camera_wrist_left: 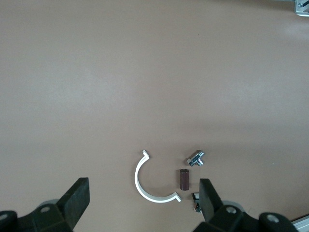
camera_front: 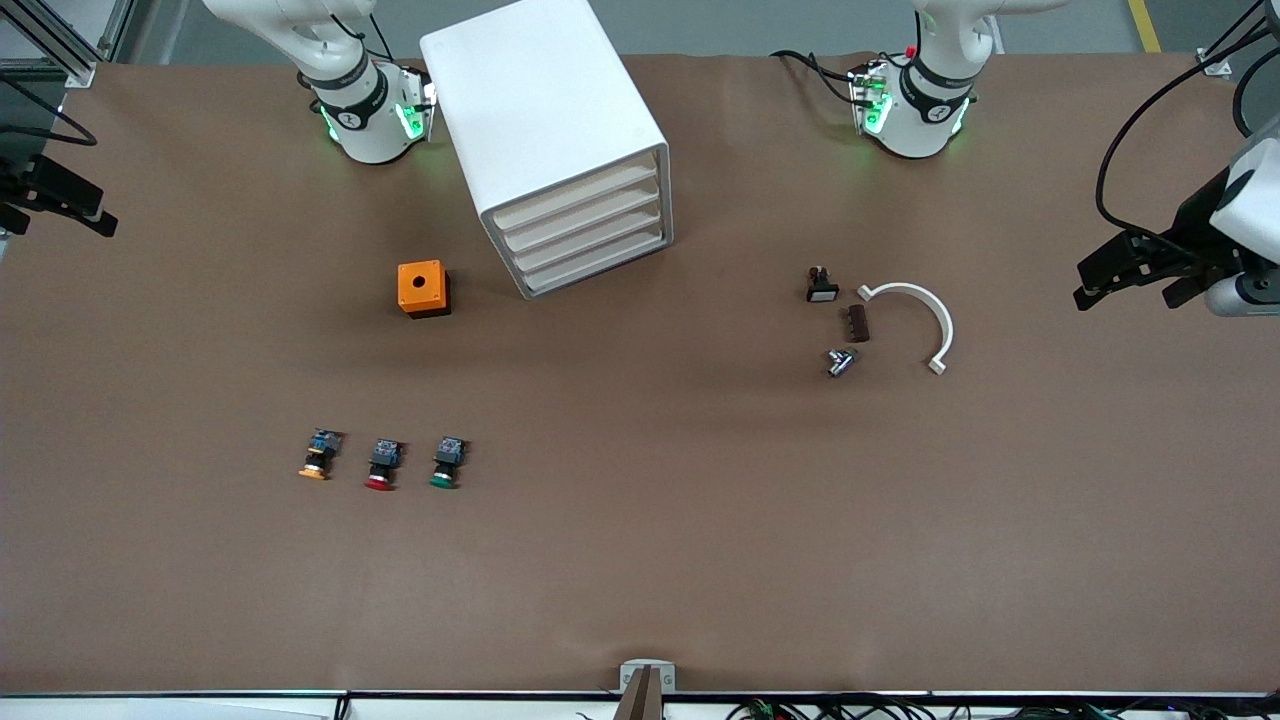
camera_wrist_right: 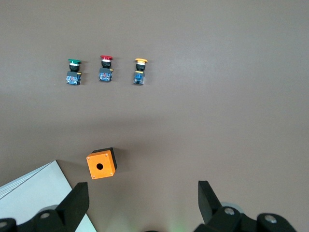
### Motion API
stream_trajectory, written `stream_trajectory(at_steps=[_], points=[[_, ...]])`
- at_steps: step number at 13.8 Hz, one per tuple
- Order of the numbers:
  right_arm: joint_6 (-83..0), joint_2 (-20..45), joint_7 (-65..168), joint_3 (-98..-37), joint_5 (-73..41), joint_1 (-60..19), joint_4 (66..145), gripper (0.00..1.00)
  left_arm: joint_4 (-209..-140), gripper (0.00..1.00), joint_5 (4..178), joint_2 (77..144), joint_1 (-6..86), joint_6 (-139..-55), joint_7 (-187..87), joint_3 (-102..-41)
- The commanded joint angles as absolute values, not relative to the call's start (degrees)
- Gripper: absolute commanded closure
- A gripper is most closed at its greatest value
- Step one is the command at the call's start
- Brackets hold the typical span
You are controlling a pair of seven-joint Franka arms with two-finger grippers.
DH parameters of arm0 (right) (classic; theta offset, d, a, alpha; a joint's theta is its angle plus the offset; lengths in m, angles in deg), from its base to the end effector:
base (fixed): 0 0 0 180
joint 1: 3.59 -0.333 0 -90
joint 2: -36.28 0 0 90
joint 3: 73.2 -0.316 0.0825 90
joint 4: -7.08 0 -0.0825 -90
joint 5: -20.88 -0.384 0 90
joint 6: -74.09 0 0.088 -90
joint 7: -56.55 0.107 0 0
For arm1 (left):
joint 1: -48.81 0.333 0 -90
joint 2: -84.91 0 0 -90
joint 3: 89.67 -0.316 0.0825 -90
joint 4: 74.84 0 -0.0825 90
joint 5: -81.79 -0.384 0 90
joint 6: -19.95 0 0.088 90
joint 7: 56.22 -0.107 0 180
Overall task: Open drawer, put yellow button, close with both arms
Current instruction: 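Move the left gripper from rest toward the white drawer cabinet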
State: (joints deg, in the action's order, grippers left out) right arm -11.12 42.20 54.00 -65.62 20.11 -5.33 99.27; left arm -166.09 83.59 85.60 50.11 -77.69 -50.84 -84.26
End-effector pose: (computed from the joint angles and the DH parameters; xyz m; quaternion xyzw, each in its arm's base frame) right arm 0.5107 -0.0547 0.6541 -0.9995 0.0278 0.0087 0.0142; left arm 0.5694 -0.0436 0.6198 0.9986 0.0124 0.0482 0.0203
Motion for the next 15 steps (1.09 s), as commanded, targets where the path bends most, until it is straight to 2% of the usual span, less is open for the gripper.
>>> stream_trajectory(at_steps=[1, 9, 15], points=[[-10.89, 44.10, 54.61, -66.26, 20.79, -4.74, 100.07, 0.00, -165.72, 0.01, 82.31, 85.62, 50.22, -76.91, -51.47, -83.96], [-10.98, 43.75, 54.70, -66.26, 20.17, -4.74, 100.16, 0.00, -165.63, 0.00, 82.31, 86.93, 50.75, -75.34, -51.03, -84.66], [-10.98, 43.66, 54.79, -66.34, 20.09, -4.74, 100.16, 0.00, -165.45, 0.00, 82.84, 95.96, 52.42, -74.27, -50.86, -84.66]])
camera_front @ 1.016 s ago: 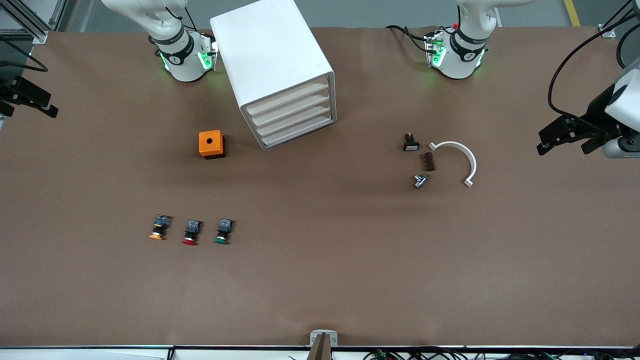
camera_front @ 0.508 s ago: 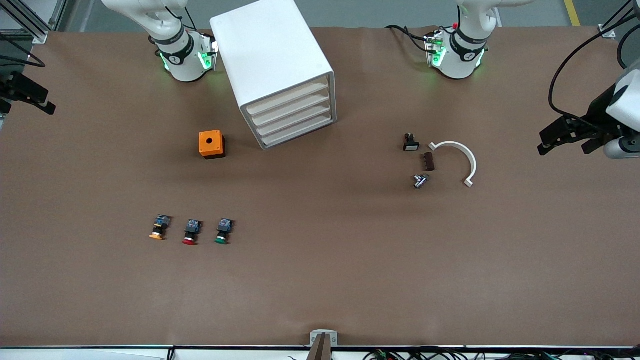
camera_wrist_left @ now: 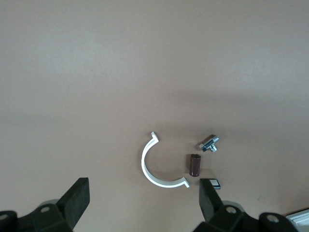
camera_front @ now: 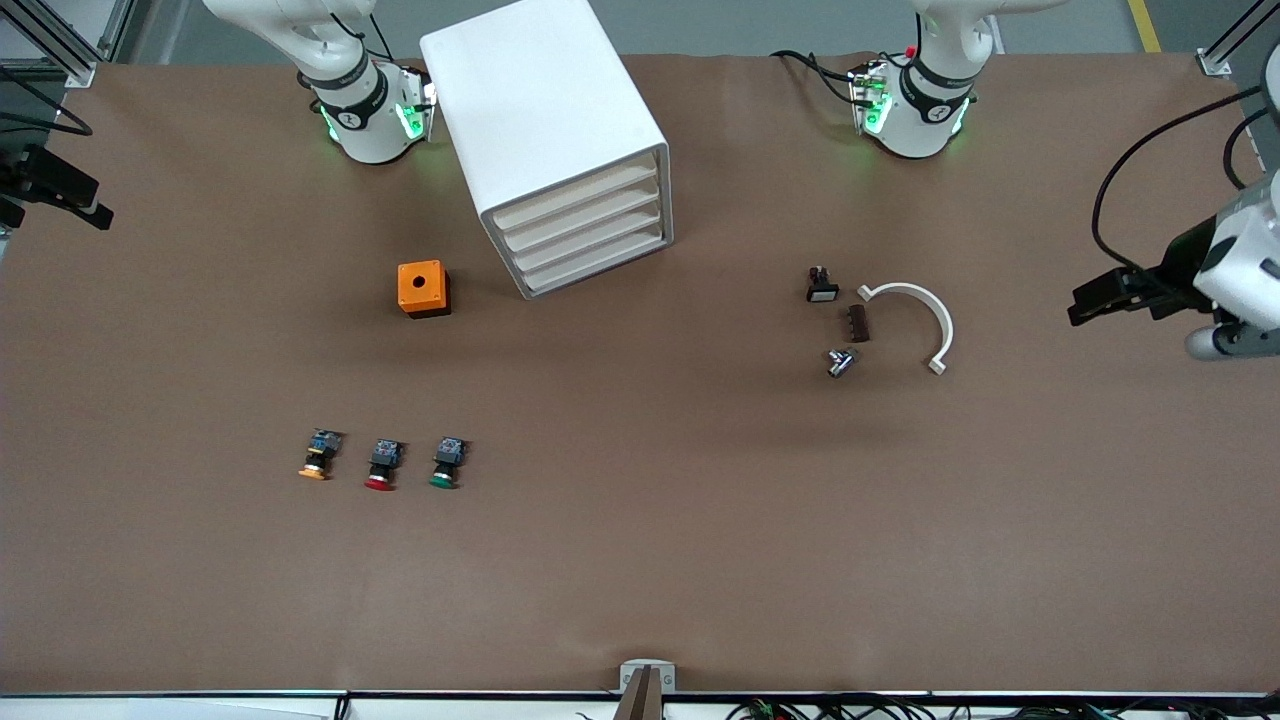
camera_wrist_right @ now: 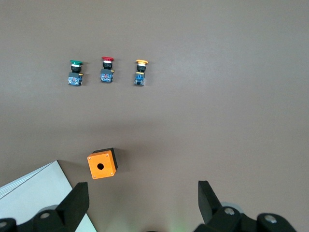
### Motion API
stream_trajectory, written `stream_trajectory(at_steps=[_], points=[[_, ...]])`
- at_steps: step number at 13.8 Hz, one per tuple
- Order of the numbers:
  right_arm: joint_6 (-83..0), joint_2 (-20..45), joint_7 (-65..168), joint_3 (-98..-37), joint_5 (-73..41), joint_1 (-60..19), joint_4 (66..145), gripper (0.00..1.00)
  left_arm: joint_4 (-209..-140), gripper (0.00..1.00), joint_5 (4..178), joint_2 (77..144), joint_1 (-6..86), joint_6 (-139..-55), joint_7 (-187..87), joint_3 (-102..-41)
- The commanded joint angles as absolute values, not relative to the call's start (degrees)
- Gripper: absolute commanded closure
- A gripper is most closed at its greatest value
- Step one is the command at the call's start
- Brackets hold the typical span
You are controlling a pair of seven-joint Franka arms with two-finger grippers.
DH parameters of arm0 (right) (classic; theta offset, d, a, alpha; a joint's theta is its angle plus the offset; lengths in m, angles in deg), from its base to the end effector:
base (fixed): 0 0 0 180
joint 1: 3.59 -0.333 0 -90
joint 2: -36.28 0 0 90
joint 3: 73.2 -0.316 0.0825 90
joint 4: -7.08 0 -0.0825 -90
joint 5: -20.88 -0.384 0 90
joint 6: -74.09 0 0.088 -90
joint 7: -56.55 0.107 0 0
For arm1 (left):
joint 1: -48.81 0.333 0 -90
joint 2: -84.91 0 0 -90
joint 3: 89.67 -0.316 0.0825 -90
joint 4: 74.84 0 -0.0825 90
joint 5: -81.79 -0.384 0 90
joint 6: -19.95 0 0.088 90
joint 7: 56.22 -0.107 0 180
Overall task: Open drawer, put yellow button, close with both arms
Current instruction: 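Move the left gripper from rest toward the white drawer cabinet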
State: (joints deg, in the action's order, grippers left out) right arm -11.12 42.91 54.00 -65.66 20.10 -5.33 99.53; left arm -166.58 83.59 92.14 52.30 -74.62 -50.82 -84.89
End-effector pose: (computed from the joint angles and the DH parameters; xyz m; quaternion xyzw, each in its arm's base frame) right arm 0.5067 -0.0544 0.6582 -0.9995 0.0273 0.0048 0.0147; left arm 0.5931 -0.0139 0.5446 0.9983 0.0378 -0.0393 0.0186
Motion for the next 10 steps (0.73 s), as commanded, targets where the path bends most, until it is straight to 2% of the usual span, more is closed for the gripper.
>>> stream_trajectory(at_steps=[1, 5, 10], points=[[-10.98, 43.66, 54.79, -66.34, 20.09, -4.74, 100.16, 0.00, -165.37, 0.00, 82.75, 97.99, 52.16, -74.45, -50.68, -84.66], [-10.98, 43.57, 54.79, -66.26, 20.09, -4.74, 100.33, 0.00, -162.99, 0.00, 82.14, 105.20, 51.19, -74.89, -49.90, -84.75], [-10.98, 43.57, 54.79, -66.26, 20.09, -4.74, 100.42, 0.00, -163.08, 0.00, 80.47, 108.73, 45.14, -74.36, -36.03, -84.31]])
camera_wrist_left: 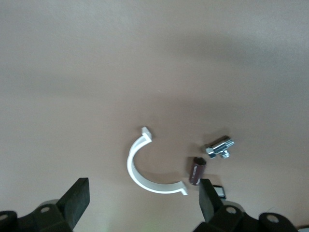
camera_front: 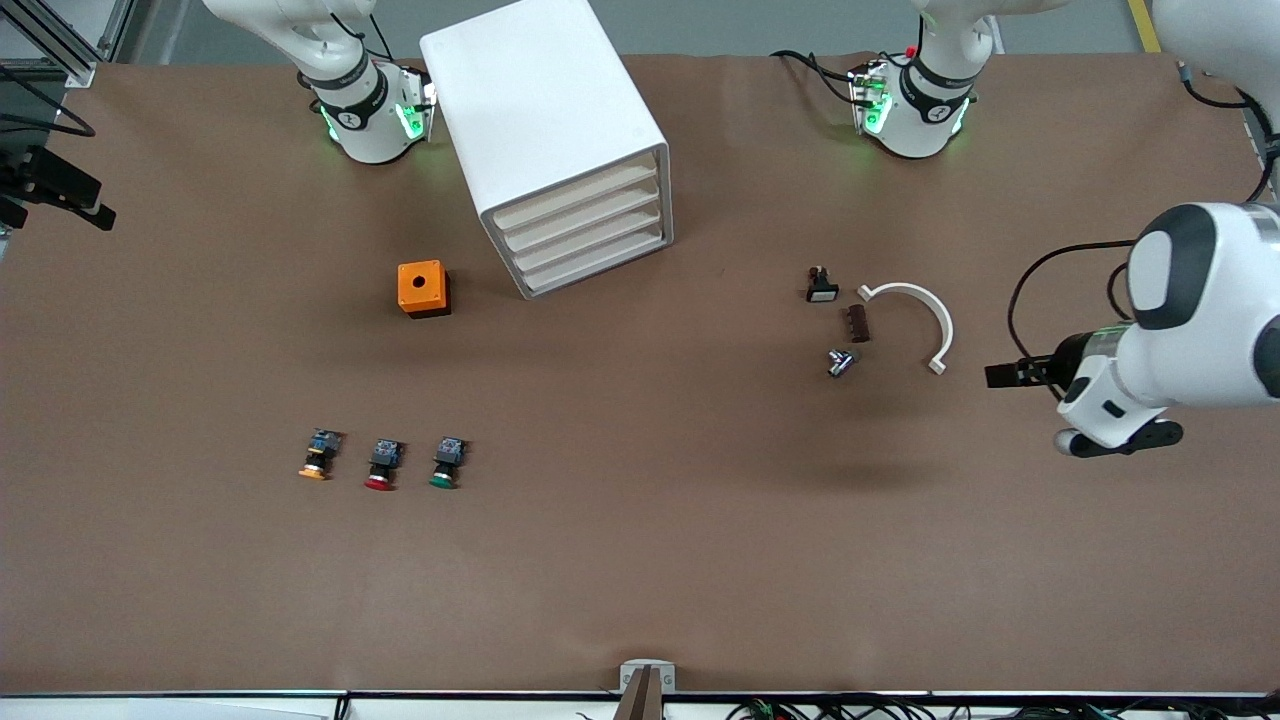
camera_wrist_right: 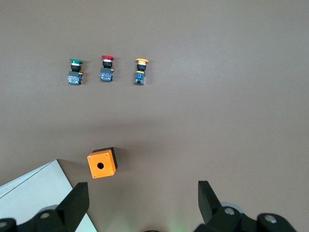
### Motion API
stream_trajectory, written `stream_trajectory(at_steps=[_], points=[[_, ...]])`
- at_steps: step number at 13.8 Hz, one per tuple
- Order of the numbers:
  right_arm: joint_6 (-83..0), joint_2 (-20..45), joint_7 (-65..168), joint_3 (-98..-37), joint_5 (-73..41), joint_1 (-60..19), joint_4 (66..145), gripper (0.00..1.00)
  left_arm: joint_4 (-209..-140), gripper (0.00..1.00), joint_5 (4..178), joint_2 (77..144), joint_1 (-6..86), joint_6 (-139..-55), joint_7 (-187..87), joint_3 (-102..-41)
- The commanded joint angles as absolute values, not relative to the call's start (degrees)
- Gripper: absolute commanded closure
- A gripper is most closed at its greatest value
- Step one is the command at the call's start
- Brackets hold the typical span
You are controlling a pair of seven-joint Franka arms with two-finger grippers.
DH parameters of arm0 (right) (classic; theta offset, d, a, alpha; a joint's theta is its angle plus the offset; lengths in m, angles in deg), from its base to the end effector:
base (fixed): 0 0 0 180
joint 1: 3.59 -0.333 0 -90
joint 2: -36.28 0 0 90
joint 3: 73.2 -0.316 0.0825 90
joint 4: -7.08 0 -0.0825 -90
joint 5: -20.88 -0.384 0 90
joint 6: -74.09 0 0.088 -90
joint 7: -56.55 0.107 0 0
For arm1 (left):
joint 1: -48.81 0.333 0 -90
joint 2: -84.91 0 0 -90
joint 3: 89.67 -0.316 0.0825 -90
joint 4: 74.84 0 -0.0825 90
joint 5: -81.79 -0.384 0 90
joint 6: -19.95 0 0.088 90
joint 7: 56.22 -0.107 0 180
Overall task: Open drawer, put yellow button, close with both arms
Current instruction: 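Reach the left gripper to the cabinet's drawer front and grasp it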
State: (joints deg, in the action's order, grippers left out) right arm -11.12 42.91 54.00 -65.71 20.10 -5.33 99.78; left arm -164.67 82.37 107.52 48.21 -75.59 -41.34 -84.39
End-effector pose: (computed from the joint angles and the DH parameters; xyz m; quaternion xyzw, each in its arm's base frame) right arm 0.5068 -0.0539 0.6562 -0.9995 0.0269 0.0069 0.0148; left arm 0.6343 -0.0596 0.3957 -0.9858 -0.0797 0.1479 0.0038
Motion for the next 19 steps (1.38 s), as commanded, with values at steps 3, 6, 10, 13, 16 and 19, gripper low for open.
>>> stream_trajectory(at_steps=[3, 6, 10, 13, 16, 19], points=[[-11.07, 43.57, 54.70, -66.26, 20.09, -4.74, 100.42, 0.00, -163.08, 0.00, 80.47, 111.27, 40.04, -74.27, -24.44, -84.31], [-11.07, 43.48, 54.70, -66.26, 20.09, -4.65, 100.42, 0.00, -163.08, 0.00, 80.47, 112.68, 35.82, -73.22, -13.64, -84.22], [-11.07, 43.48, 54.79, -66.26, 20.09, -4.65, 100.42, 0.00, -161.95, 0.00, 82.57, 114.79, 31.51, -71.38, -1.23, -83.96], [-11.07, 43.48, 54.79, -66.26, 20.09, -4.74, 100.33, 0.00, -155.10, 0.00, 87.14, 118.39, 28.69, -66.38, 5.02, -84.13], [-10.98, 43.40, 54.79, -66.26, 20.09, -4.65, 100.33, 0.00, -153.85, 0.00, 91.96, 119.45, 26.23, -64.87, 16.60, -84.49], [-10.90, 43.40, 54.70, -66.26, 20.09, -4.65, 100.24, 0.00, -153.76, 0.00, 101.18, 120.86, 26.23, -64.87, 32.41, -84.49]])
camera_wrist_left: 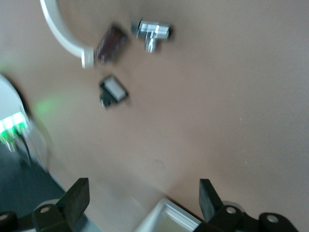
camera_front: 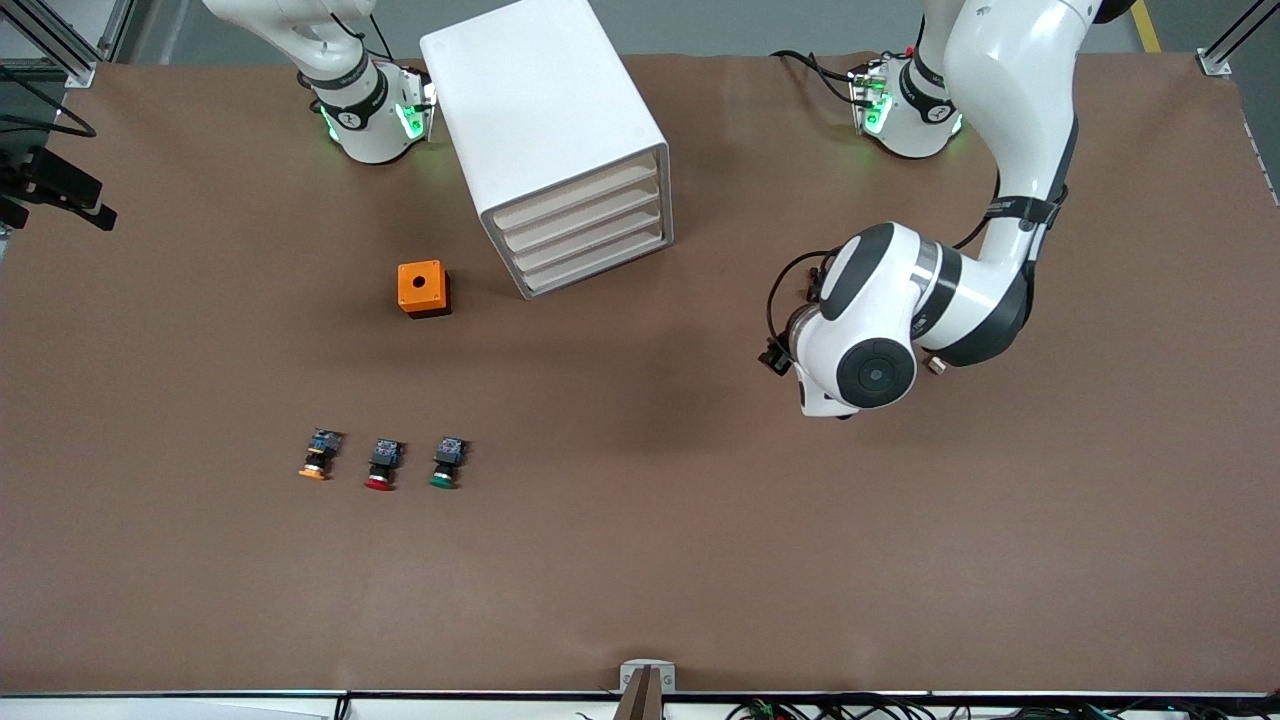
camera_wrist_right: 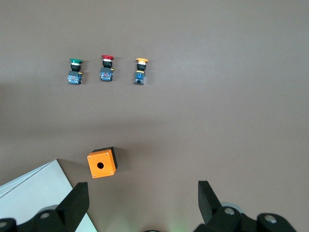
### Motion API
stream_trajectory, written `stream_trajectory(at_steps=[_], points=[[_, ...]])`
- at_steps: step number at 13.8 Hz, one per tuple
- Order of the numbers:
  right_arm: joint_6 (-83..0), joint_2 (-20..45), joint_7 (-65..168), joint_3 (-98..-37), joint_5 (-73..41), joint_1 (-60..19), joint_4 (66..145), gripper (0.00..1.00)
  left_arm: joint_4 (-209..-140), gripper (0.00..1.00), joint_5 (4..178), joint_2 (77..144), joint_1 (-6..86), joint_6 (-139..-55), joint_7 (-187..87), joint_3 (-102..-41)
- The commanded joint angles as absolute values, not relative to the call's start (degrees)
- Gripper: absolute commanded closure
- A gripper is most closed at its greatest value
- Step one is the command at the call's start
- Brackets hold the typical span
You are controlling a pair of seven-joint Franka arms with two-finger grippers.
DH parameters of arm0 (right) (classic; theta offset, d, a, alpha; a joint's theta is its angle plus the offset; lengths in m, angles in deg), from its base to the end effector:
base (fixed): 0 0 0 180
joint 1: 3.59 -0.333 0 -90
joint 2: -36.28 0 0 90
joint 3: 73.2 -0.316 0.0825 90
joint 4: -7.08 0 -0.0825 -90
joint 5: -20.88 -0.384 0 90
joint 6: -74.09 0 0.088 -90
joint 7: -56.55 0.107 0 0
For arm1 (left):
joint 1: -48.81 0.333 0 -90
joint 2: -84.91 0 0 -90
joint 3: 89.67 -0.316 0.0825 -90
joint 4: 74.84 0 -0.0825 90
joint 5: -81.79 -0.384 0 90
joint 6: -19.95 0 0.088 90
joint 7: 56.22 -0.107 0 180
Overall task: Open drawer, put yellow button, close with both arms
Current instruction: 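Reach the left gripper to the cabinet's drawer front and grasp it, then grasp the yellow button with the right gripper while the left gripper holds the drawer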
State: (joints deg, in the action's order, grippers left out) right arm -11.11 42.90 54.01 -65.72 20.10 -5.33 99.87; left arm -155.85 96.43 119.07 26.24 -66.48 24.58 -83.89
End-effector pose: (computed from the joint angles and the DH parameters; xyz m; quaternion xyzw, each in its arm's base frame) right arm 0.5068 -0.0538 0.6554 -0.9995 0.0269 0.0079 0.0149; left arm 0.5691 -0.3267 0.3298 -0.8474 -0.4454 0.2674 0.1095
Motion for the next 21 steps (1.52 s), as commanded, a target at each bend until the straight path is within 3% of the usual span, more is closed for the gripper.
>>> stream_trajectory(at_steps=[1, 7, 15, 16, 17, 19, 21], points=[[-10.98, 43.40, 54.79, -66.26, 20.09, -4.65, 100.16, 0.00, -153.76, 0.00, 103.82, 121.12, 26.23, -64.78, 36.12, -84.49], [-10.63, 41.47, 54.35, -66.08, 20.00, -4.21, 98.13, 0.00, -151.92, 0.00, 121.48, 124.90, 25.44, -61.36, 56.34, -83.96], [-13.34, 26.80, 54.00, -65.99, 21.49, -4.12, 97.26, 0.00, -152.01, 0.02, 138.55, 129.47, 20.96, -59.33, 75.51, -83.87], [-17.10, 25.83, 54.96, -65.99, 21.49, -4.73, 97.95, 0.00, -152.18, 0.10, 139.96, 129.47, 20.00, -59.33, 76.40, -83.87], [-20.18, 25.30, 56.97, -66.08, 21.32, -5.17, 99.44, 0.00, -152.27, 0.25, 140.84, 129.56, 19.29, -59.24, 76.58, -83.87], [-27.03, 21.80, 61.19, -66.26, 20.62, -6.40, 101.20, 0.00, -152.53, 0.40, 142.42, 130.26, 18.15, -58.54, 76.41, -83.87], [-32.31, 18.54, 61.73, -66.26, 17.56, -6.58, 102.35, 0.00, -152.71, 0.44, 142.61, 130.79, 17.70, -58.45, 76.32, -83.52]])
